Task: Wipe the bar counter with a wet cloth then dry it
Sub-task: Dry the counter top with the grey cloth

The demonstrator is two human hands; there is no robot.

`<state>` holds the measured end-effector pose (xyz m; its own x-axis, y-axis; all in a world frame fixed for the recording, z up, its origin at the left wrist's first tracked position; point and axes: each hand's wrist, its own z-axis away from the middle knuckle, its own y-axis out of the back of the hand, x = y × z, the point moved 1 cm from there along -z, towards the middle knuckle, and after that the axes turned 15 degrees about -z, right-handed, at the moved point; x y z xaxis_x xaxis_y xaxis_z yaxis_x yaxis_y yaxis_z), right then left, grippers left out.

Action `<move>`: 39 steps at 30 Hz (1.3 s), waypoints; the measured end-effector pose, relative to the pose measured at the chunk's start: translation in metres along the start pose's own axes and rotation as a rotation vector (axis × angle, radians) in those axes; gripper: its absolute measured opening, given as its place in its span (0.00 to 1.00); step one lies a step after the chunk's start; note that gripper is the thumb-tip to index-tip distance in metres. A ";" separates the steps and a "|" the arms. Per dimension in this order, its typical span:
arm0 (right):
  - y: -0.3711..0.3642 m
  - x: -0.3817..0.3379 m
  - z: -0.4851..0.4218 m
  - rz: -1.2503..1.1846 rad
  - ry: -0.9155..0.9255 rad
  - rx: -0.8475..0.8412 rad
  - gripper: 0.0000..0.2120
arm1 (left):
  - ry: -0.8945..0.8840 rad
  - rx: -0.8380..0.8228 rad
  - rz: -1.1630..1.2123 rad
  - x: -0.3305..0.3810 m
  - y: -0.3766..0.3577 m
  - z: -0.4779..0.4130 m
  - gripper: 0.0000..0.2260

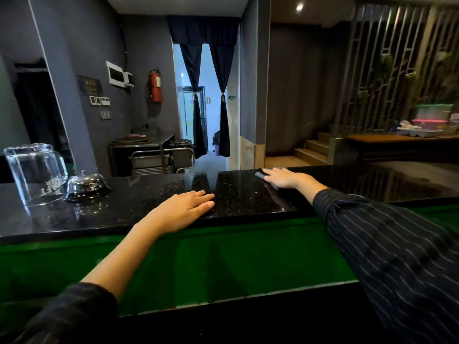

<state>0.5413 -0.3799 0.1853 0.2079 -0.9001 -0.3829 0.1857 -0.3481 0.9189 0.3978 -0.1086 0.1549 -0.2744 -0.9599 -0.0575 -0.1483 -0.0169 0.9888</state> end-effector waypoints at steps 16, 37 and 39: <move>-0.057 -0.157 -0.047 0.103 0.235 -0.179 0.29 | 0.049 0.023 -0.061 0.010 0.007 0.002 0.20; -0.063 -0.177 -0.074 0.104 0.231 -0.220 0.30 | 0.085 0.222 -0.117 -0.018 0.014 0.019 0.16; -0.073 -0.194 -0.064 0.111 0.302 -0.232 0.29 | 0.088 0.240 -0.137 -0.016 0.015 0.020 0.16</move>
<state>0.5488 -0.1632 0.1864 0.5056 -0.7992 -0.3250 0.3510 -0.1536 0.9237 0.3809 -0.0876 0.1682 -0.1543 -0.9740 -0.1657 -0.4015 -0.0914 0.9113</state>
